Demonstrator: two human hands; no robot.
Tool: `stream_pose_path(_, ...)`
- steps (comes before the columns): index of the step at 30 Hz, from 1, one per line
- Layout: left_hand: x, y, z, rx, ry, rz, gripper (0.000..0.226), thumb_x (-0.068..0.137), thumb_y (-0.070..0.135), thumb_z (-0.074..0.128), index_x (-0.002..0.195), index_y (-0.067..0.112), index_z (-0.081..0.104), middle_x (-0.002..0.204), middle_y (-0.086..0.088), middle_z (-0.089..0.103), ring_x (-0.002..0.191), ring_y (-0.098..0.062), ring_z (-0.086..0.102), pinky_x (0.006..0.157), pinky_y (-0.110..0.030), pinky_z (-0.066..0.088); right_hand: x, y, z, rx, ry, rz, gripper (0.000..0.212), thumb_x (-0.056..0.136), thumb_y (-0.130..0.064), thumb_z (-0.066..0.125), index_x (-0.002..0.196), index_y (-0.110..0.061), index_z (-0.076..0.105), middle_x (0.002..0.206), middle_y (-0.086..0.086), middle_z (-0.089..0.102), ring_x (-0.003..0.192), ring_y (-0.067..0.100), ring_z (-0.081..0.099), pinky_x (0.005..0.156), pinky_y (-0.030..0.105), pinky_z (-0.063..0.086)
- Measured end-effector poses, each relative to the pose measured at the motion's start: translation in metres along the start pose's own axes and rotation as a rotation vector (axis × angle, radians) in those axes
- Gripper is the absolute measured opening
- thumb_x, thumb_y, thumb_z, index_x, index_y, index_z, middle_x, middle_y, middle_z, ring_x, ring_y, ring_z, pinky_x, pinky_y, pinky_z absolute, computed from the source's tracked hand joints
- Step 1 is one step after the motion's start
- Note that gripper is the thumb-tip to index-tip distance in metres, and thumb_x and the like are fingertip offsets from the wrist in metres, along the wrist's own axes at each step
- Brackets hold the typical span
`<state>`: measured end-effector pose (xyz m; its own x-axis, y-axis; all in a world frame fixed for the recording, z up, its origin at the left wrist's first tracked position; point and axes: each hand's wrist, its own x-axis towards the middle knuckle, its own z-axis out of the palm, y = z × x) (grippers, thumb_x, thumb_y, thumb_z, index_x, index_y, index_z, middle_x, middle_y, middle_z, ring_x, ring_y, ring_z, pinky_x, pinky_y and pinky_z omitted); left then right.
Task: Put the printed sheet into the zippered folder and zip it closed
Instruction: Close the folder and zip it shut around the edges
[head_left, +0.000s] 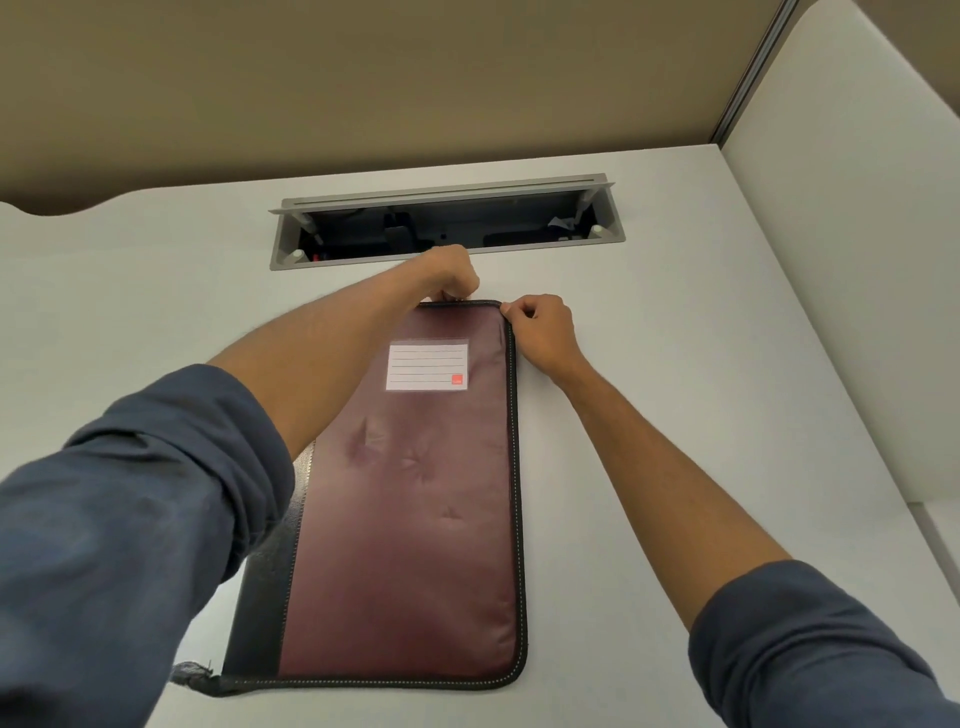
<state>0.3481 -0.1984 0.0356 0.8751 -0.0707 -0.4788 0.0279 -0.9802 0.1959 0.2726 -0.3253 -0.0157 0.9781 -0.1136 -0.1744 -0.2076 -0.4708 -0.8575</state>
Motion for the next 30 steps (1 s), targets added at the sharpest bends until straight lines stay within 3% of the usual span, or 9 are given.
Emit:
stream_pose_path(2, -0.001, -0.013, -0.004, -0.041, -0.029, -0.037, 0.011, 0.093, 0.008, 0.050, 0.099, 0.001, 0.057, 0.093, -0.013, 0.060, 0.079, -0.024, 0.057, 0.051, -0.026, 0.040, 0.000, 0.001, 0.000, -0.003, 0.004, -0.005, 0.030, 0.098, -0.023, 0.054, 0.086, -0.002, 0.072, 0.088, 0.012, 0.072, 0.082, 0.026, 0.065, 0.073, 0.037, 0.053)
stream_pose_path(6, -0.002, -0.033, -0.012, -0.120, -0.076, -0.087, 0.009, 0.093, 0.011, 0.054, 0.092, 0.002, 0.058, 0.090, -0.010, 0.062, 0.086, -0.025, 0.058, 0.071, -0.035, 0.046, 0.002, 0.003, 0.001, -0.005, -0.004, -0.017, 0.029, 0.098, -0.022, 0.054, 0.088, -0.001, 0.072, 0.090, 0.012, 0.072, 0.081, 0.024, 0.064, 0.073, 0.035, 0.052)
stream_pose_path(10, 0.000, -0.044, -0.009, -0.202, -0.070, -0.115, 0.017, 0.093, 0.013, 0.057, 0.077, 0.005, 0.056, 0.075, -0.006, 0.057, 0.067, -0.018, 0.053, 0.054, -0.028, 0.041, 0.004, 0.005, 0.001, -0.046, -0.029, -0.028, 0.029, 0.098, -0.023, 0.054, 0.087, -0.003, 0.072, 0.089, 0.012, 0.071, 0.076, 0.020, 0.060, 0.067, 0.029, 0.047)
stream_pose_path(12, 0.001, -0.044, -0.006, -0.207, -0.041, -0.105, 0.012, 0.091, 0.014, 0.059, 0.087, 0.002, 0.058, 0.081, -0.008, 0.059, 0.071, -0.020, 0.055, 0.058, -0.028, 0.043, 0.005, 0.004, 0.002, -0.074, -0.039, -0.031, 0.028, 0.099, -0.024, 0.052, 0.088, -0.005, 0.071, 0.090, 0.011, 0.071, 0.078, 0.021, 0.061, 0.067, 0.030, 0.047)
stream_pose_path(16, 0.004, -0.036, 0.002, -0.173, 0.056, -0.067, 0.031, 0.088, 0.019, 0.062, 0.112, -0.001, 0.058, 0.105, -0.014, 0.061, 0.090, -0.029, 0.058, 0.071, -0.032, 0.045, 0.006, 0.001, 0.004, -0.050, -0.030, -0.030, 0.027, 0.100, -0.024, 0.049, 0.099, -0.005, 0.069, 0.100, 0.010, 0.070, 0.091, 0.024, 0.064, 0.080, 0.037, 0.054)
stream_pose_path(22, 0.005, -0.031, 0.000, -0.057, 0.090, -0.059, 0.026, 0.088, 0.015, 0.053, 0.110, 0.001, 0.056, 0.098, -0.013, 0.060, 0.083, -0.028, 0.056, 0.067, -0.032, 0.043, 0.005, 0.003, 0.006, -0.058, 0.002, -0.029, 0.027, 0.100, -0.024, 0.050, 0.097, -0.005, 0.069, 0.099, 0.010, 0.070, 0.090, 0.024, 0.064, 0.080, 0.037, 0.054)
stream_pose_path(27, 0.000, -0.061, -0.005, 0.013, 0.123, -0.133, 0.030, 0.089, 0.014, 0.049, 0.115, 0.000, 0.054, 0.113, -0.018, 0.061, 0.098, -0.033, 0.059, 0.074, -0.034, 0.045, 0.007, 0.005, 0.005, -0.067, -0.006, -0.031, 0.027, 0.100, -0.022, 0.049, 0.096, -0.004, 0.068, 0.098, 0.011, 0.069, 0.088, 0.023, 0.063, 0.073, 0.031, 0.050)
stream_pose_path(30, -0.002, -0.087, -0.013, -0.026, 0.099, -0.183, 0.031, 0.089, 0.013, 0.056, 0.116, -0.002, 0.054, 0.117, -0.019, 0.061, 0.092, -0.030, 0.055, 0.073, -0.033, 0.042, 0.006, 0.005, 0.006, -0.074, -0.005, -0.044, 0.027, 0.100, -0.022, 0.049, 0.097, -0.004, 0.069, 0.097, 0.011, 0.070, 0.087, 0.022, 0.063, 0.073, 0.031, 0.050)
